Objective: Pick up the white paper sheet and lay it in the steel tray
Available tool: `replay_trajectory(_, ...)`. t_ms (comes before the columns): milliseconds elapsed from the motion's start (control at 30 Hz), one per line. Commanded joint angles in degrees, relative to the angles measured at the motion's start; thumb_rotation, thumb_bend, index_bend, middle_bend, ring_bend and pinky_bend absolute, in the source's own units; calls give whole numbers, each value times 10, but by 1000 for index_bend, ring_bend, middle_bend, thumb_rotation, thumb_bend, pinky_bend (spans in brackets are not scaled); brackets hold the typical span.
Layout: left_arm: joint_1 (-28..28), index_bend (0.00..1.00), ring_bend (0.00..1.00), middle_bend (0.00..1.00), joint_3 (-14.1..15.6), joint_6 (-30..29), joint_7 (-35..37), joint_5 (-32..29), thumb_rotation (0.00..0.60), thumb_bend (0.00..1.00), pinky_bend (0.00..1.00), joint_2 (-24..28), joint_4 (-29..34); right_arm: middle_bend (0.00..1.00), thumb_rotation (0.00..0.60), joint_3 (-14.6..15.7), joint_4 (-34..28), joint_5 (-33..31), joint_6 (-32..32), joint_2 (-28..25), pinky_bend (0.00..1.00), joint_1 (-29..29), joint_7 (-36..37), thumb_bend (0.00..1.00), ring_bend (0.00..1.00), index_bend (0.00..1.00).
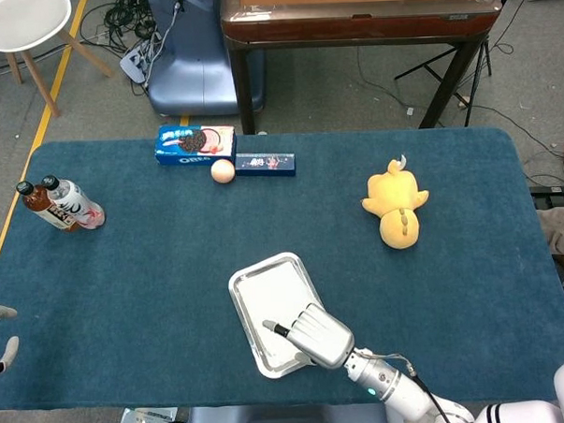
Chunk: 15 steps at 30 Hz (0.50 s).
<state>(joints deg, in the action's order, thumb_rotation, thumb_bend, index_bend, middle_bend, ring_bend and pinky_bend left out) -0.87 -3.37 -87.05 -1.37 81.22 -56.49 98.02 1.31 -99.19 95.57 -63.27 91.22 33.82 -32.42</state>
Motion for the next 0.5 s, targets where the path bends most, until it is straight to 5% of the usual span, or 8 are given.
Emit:
replay_trajectory(33,0,387,237,343,0,0,1,0,600,355,378,0,-1,1000,600,0,-1,0,2,-1,1000,0,2,0,1000,267)
replay_trajectory(400,1,387,237,344,0,-1,4,1,600,355,378,0,-3,1000,600,-4,9,25,-38,-10,1000,-16,4,0,1000,274)
replay_trajectory(500,1,387,237,343,0,0,3,0,600,355,378,0,-2,1000,600,-8,9,28,-57,-22,1000,-27,-8,0,999,384)
